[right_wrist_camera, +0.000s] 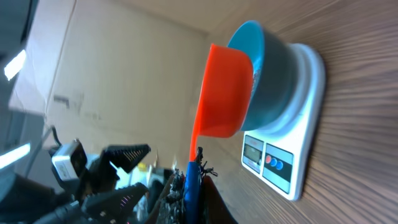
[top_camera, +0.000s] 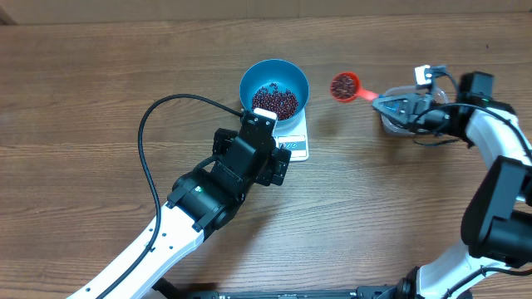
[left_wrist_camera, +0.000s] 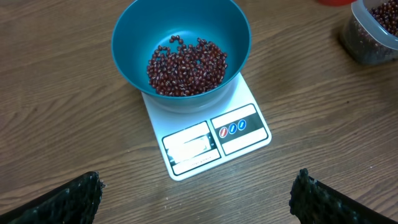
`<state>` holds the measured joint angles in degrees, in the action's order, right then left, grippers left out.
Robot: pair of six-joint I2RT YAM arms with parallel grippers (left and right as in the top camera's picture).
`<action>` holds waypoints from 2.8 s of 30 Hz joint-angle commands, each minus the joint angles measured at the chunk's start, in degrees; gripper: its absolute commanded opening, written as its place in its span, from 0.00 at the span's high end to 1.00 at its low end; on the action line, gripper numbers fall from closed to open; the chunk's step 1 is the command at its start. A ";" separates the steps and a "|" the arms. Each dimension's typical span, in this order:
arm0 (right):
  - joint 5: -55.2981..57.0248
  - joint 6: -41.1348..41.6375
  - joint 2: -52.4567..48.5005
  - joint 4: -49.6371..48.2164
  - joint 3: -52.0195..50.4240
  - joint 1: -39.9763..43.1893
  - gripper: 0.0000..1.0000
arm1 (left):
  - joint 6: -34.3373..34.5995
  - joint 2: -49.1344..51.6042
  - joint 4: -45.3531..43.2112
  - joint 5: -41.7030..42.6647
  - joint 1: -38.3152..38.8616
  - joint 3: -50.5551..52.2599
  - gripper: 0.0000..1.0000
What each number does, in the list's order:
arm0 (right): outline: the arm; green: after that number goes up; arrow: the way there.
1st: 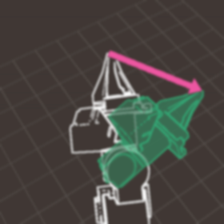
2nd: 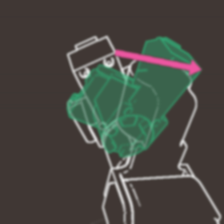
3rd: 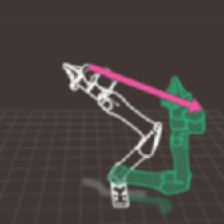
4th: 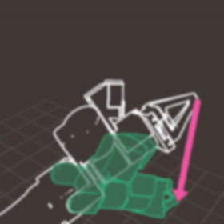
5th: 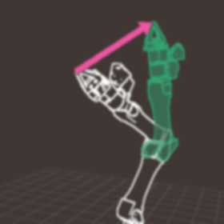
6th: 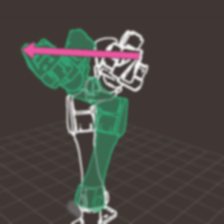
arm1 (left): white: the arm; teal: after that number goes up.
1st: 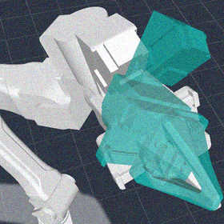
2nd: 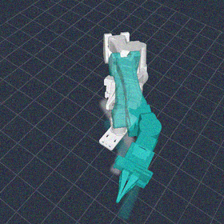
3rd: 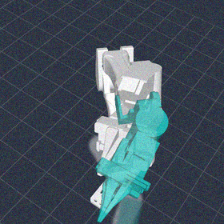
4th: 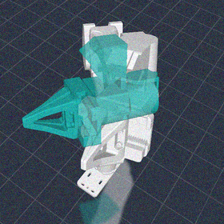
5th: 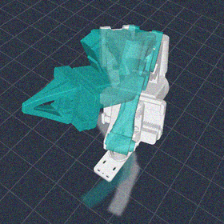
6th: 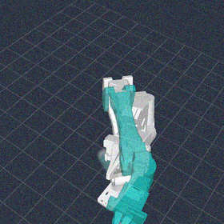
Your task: Scoop item into bowl and weigh 150g on scale
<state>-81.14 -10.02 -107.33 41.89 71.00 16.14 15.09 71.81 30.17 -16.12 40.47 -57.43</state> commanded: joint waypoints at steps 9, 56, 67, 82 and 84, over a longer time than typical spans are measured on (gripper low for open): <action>1.81 20.55 -0.17 -21.62 -0.52 -12.09 0.96 | 0.79 0.52 -0.15 -0.79 0.04 0.39 0.01; 27.61 -33.14 -0.17 -36.70 -0.55 -22.93 0.96 | 0.79 0.52 -0.15 -0.79 0.04 0.39 0.00; 31.19 -47.60 -0.17 -37.20 -0.55 -22.93 0.96 | 0.79 0.52 -0.15 -0.79 0.04 0.39 0.01; 35.06 -52.09 -0.15 -40.28 -0.55 -22.93 0.96 | 0.79 0.52 -0.15 -0.79 0.04 0.39 0.01; 35.01 -52.02 -0.17 -40.74 -0.55 -22.93 0.96 | 0.79 0.52 -0.15 -0.79 0.04 0.39 0.00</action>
<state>-46.19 -60.82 -107.33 1.72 70.70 -6.83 15.09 71.81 30.17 -16.12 40.47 -57.43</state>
